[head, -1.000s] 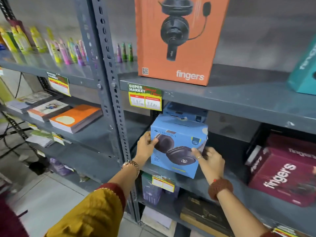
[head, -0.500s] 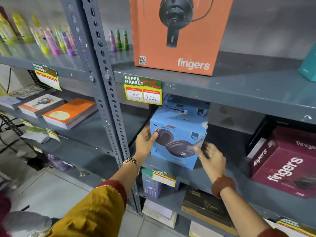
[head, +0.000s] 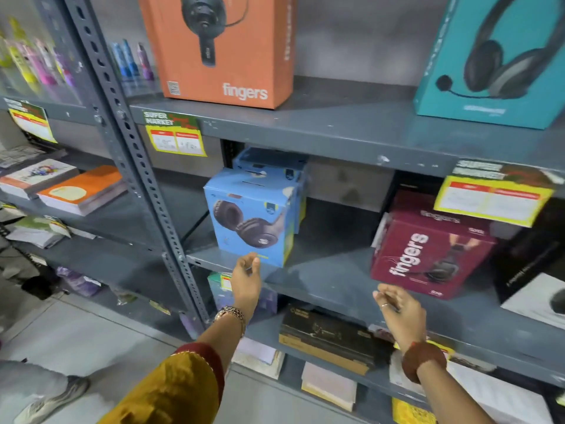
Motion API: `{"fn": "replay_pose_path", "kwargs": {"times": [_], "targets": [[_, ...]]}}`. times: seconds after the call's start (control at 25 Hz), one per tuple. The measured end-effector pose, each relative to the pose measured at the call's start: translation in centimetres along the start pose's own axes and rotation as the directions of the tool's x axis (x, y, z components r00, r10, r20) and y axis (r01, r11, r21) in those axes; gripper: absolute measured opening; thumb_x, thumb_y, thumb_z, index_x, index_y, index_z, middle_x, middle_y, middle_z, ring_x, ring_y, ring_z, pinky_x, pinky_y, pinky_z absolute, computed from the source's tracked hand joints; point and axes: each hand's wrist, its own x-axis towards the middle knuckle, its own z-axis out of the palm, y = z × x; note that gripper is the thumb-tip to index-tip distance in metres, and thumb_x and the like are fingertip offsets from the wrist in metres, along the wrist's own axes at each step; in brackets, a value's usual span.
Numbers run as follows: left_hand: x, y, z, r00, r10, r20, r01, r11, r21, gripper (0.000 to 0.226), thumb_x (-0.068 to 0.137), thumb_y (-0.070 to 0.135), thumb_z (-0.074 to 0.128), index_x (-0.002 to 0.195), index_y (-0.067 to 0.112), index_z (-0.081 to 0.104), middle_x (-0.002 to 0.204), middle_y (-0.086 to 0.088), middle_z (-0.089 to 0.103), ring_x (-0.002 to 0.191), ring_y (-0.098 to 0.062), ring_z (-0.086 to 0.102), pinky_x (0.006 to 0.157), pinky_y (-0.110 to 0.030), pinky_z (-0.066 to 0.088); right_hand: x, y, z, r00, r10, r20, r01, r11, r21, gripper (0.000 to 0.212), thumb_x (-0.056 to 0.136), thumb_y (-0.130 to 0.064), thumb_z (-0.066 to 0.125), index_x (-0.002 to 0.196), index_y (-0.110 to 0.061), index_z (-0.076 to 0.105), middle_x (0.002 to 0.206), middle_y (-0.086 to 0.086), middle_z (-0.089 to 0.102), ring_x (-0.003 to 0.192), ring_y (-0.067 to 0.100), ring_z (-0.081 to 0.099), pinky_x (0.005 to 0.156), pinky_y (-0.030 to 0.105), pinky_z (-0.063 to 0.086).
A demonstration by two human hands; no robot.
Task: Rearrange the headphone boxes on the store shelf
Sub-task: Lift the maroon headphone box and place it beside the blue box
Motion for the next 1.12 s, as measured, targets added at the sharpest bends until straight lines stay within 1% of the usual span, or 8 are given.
{"fn": "replay_pose_path", "kwargs": {"times": [0.16, 0.28, 0.4, 0.56, 0.76, 0.92, 1.04, 1.12], "targets": [[-3.7, 0.1, 7.2, 0.985, 0.027, 0.173, -0.031, 0.999, 0.020, 0.009, 0.088, 0.027, 0.056, 0.082, 0.031, 0.059, 0.098, -0.005, 0.065, 0.100, -0.028, 0.061, 0.096, -0.049, 0.048, 1.6, 2.9, -7.6, 0.993, 0.061, -0.101, -0.058, 0.998, 0.032, 0.027, 0.083, -0.016, 0.068, 0.108, -0.007, 0.067, 0.109, 0.015, 0.071, 0.108, 0.029, 0.065, 0.094, 0.028, 0.043], [-7.5, 2.7, 12.6, 0.947, 0.097, 0.307, -0.101, 0.995, -0.002, 0.018, 0.090, 0.028, 0.053, 0.104, 0.020, 0.061, 0.104, -0.006, 0.064, 0.099, -0.021, 0.058, 0.086, -0.038, 0.048, 3.9, 2.9, -12.0, 0.991, 0.060, -0.120, -0.045, 0.992, 0.118, 0.044, 0.085, -0.013, 0.066, 0.126, -0.003, 0.055, 0.129, 0.016, 0.060, 0.121, 0.028, 0.056, 0.095, 0.023, 0.038], [-9.9, 5.4, 17.1, 0.900, 0.157, 0.406, -0.188, 0.981, 0.038, 0.034, 0.092, 0.028, 0.050, 0.121, 0.011, 0.054, 0.112, -0.001, 0.059, 0.105, -0.015, 0.055, 0.090, -0.030, 0.045, 6.6, 2.1, -14.7, 0.994, 0.033, -0.107, -0.013, 0.983, 0.181, 0.054, 0.086, -0.013, 0.065, 0.136, -0.002, 0.045, 0.141, 0.016, 0.050, 0.130, 0.027, 0.048, 0.100, 0.023, 0.036], [-10.3, 7.6, 20.7, 0.862, 0.214, 0.459, -0.286, 0.954, 0.093, 0.043, 0.094, 0.030, 0.045, 0.130, 0.007, 0.047, 0.125, -0.008, 0.059, 0.113, -0.022, 0.057, 0.100, -0.039, 0.045, 9.1, 0.5, -15.8, 1.000, 0.024, -0.009, -0.022, 0.984, 0.180, 0.058, 0.088, -0.021, 0.062, 0.141, -0.008, 0.041, 0.143, 0.013, 0.048, 0.131, 0.025, 0.046, 0.100, 0.023, 0.035], [-10.1, 7.9, 22.1, 0.872, 0.211, 0.443, -0.248, 0.968, 0.028, 0.039, 0.097, 0.024, 0.040, 0.132, 0.008, 0.044, 0.121, -0.008, 0.060, 0.104, -0.017, 0.057, 0.089, -0.030, 0.048, 10.5, -0.7, -15.2, 0.997, -0.017, 0.075, 0.002, 0.981, 0.194, 0.048, 0.089, -0.025, 0.060, 0.134, -0.011, 0.049, 0.135, 0.007, 0.059, 0.124, 0.023, 0.055, 0.109, 0.039, 0.040], [-10.4, 7.8, 21.4, 0.867, 0.173, 0.467, -0.216, 0.976, 0.040, 0.038, 0.098, 0.009, 0.033, 0.135, 0.009, 0.041, 0.119, 0.002, 0.054, 0.108, -0.011, 0.053, 0.070, -0.007, 0.048, 9.4, -1.3, -15.2, 1.000, -0.017, 0.019, 0.013, 0.982, 0.186, 0.038, 0.091, -0.018, 0.058, 0.128, -0.010, 0.054, 0.127, 0.005, 0.062, 0.113, 0.015, 0.057, 0.105, 0.031, 0.041], [-10.8, 7.4, 19.5, 0.835, 0.223, 0.503, -0.252, 0.968, -0.010, 0.041, 0.097, 0.006, 0.033, 0.137, 0.012, 0.041, 0.126, 0.005, 0.053, 0.115, -0.011, 0.052, 0.074, -0.003, 0.048, 8.1, -1.3, -15.7, 1.000, -0.022, -0.011, 0.024, 0.989, 0.148, 0.039, 0.090, -0.020, 0.058, 0.128, -0.009, 0.057, 0.126, 0.005, 0.063, 0.112, 0.015, 0.058, 0.103, 0.030, 0.042], [-11.1, 7.3, 17.7, 0.822, 0.255, 0.508, -0.267, 0.962, -0.051, 0.040, 0.097, 0.009, 0.038, 0.136, 0.014, 0.044, 0.131, 0.004, 0.053, 0.117, -0.010, 0.053, 0.081, -0.005, 0.048, 7.0, -1.2, -16.0, 1.000, -0.006, -0.026, 0.010, 0.989, 0.150, 0.044, 0.088, -0.026, 0.060, 0.130, -0.012, 0.056, 0.127, 0.004, 0.064, 0.114, 0.018, 0.061, 0.102, 0.041, 0.047]]}}
